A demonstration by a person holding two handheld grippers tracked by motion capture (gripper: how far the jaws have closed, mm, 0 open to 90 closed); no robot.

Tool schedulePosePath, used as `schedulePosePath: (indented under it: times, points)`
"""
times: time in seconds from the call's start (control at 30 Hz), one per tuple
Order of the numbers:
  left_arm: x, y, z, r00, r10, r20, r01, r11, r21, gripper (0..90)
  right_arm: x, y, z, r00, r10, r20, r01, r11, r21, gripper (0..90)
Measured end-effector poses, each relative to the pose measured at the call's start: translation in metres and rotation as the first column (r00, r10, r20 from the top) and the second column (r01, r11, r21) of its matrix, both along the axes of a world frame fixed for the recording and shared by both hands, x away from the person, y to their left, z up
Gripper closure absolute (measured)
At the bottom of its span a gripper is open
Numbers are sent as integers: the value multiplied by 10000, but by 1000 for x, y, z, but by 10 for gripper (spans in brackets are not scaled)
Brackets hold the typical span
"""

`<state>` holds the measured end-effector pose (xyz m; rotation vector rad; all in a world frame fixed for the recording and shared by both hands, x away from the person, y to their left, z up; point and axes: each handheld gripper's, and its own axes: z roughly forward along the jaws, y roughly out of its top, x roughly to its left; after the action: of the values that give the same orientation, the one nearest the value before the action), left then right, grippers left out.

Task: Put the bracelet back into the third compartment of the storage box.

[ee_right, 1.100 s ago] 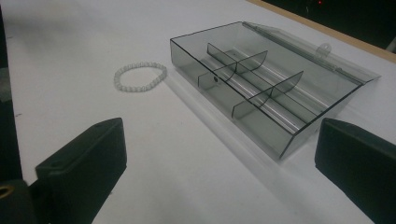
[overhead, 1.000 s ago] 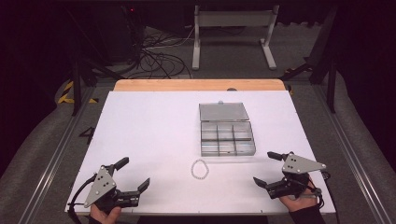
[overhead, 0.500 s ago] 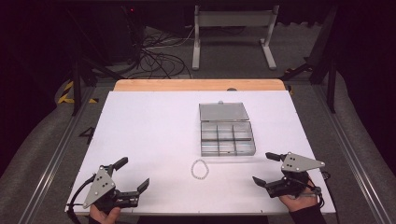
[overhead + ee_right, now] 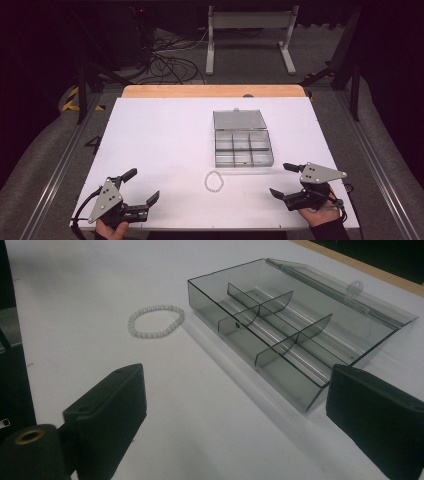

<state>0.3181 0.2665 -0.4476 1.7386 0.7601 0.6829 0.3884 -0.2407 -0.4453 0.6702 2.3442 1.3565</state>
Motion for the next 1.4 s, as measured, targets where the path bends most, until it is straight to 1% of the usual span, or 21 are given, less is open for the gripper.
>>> schedulePosePath:
  times: [0.13,0.23,0.33,0.5,0.67,0.77,0.93,1.07,1.23,1.4]
  points:
    - [0,0,0,10000,-13,-7,13,10000,30,68,1,5,5,9999,126,-46,-125,9999,102,104]
    - [0,0,0,10000,-34,-13,34,10000,25,68,2,11,8,9995,293,-107,-290,9992,265,105]
    - [0,0,0,10000,-52,16,52,9999,93,68,4,18,11,9987,486,-126,-481,9984,306,106]
    - [0,0,0,10000,-69,-20,69,10000,59,69,7,32,15,9968,793,-130,-790,9967,207,106]
    - [0,0,0,10000,-82,-29,82,10000,39,70,14,43,16,9956,900,-252,-897,9959,142,110]
    - [0,0,0,10000,-95,11,94,9999,110,70,16,50,19,9938,1077,-260,-1074,9941,131,112]
    - [0,0,1,9999,-143,-3,143,9999,96,71,19,60,21,9924,1193,-313,-1192,9929,46,113]
    - [0,0,0,9998,-176,-88,175,9998,-18,71,20,69,22,9911,1291,-330,-1295,9915,-93,113]
    - [0,0,1,9998,-206,-21,206,9998,74,71,21,78,25,9878,1530,-293,-1535,9880,-169,114]
    - [0,0,1,9997,-232,-47,232,9997,21,71,23,89,25,9870,1564,-381,-1571,9874,-163,114]
